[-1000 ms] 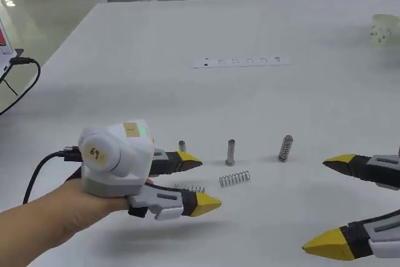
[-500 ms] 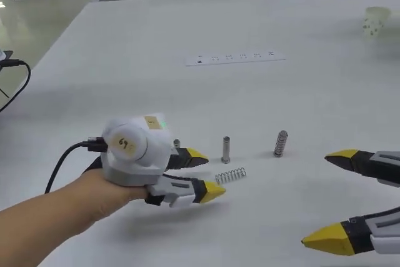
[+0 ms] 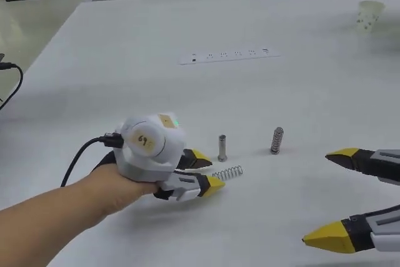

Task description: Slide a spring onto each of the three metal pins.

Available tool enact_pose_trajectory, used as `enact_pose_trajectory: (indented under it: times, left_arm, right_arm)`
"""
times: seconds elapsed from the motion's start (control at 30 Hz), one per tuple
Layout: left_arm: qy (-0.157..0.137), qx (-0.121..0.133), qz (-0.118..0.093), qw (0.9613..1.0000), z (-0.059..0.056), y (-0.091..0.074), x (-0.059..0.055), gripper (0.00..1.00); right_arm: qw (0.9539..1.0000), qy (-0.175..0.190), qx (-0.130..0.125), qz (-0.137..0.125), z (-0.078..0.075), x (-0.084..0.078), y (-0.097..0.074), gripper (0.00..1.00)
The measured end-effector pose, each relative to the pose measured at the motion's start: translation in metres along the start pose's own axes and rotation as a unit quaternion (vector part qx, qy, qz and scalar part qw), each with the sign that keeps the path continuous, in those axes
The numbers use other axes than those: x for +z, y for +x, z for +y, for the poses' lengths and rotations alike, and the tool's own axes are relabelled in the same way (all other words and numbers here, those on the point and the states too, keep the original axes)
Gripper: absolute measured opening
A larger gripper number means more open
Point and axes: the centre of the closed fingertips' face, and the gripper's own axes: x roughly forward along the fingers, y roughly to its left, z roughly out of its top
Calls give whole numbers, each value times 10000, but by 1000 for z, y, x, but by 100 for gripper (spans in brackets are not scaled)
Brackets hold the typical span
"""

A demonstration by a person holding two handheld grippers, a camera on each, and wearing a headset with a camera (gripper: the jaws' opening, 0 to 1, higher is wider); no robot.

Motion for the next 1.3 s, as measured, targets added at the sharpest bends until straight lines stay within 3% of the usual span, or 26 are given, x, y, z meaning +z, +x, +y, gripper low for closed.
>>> enact_pose_trajectory:
  times: [0.1,0.53,0.8,1.3]
  left_arm:
    - [102,16,110,9999,1,2,-4,16]
    - [268,-58,233,9994,-2,6,-6,10]
    - [337,-66,223,9992,-2,9,-5,3]
    - [479,-113,212,9986,-2,9,-3,2]
  right_arm:
    - [10000,6,-9,2,-1,0,-1,99]
    - [10000,23,-19,12,-2,-1,-2,99]
    - [10000,28,-9,39,-2,-1,-2,98]
    - [10000,18,-13,88,-2,-1,-1,98]
